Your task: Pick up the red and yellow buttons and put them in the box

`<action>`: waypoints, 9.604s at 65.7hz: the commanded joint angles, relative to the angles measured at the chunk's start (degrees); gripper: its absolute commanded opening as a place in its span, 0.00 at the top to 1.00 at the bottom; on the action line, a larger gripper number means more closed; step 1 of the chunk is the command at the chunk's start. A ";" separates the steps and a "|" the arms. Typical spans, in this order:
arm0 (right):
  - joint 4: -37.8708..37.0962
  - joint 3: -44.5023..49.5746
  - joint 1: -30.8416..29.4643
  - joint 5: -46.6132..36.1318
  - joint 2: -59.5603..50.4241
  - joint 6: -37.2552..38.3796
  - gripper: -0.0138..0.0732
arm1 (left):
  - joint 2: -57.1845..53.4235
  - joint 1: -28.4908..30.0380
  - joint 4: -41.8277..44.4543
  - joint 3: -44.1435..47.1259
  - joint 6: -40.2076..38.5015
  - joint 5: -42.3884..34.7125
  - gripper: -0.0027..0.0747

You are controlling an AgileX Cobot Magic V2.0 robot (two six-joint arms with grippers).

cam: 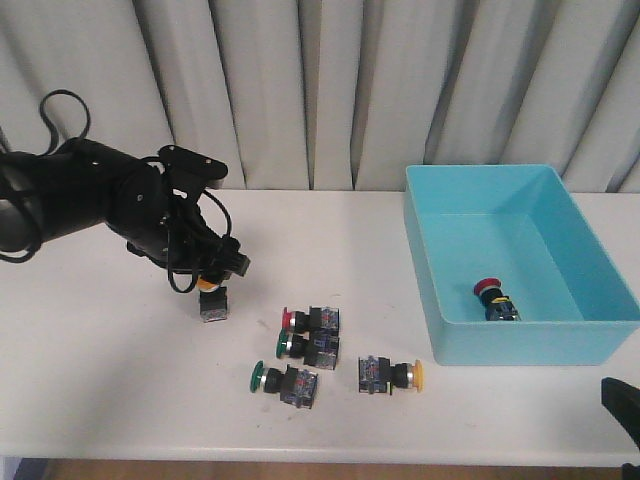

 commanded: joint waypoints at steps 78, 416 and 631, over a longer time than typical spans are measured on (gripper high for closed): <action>0.21 -1.35 -0.10 -1.75 0.29 -0.28 0.39 | 9.30 0.67 0.18 -8.59 -7.93 -2.42 0.70; 5.19 -57.57 -13.23 14.44 86.12 -9.05 0.30 | -5.38 0.65 -46.25 -8.59 78.83 15.12 0.30; 2.29 -18.02 -13.23 13.33 22.48 -3.32 0.85 | -29.89 4.17 -21.08 -11.31 48.23 9.16 0.97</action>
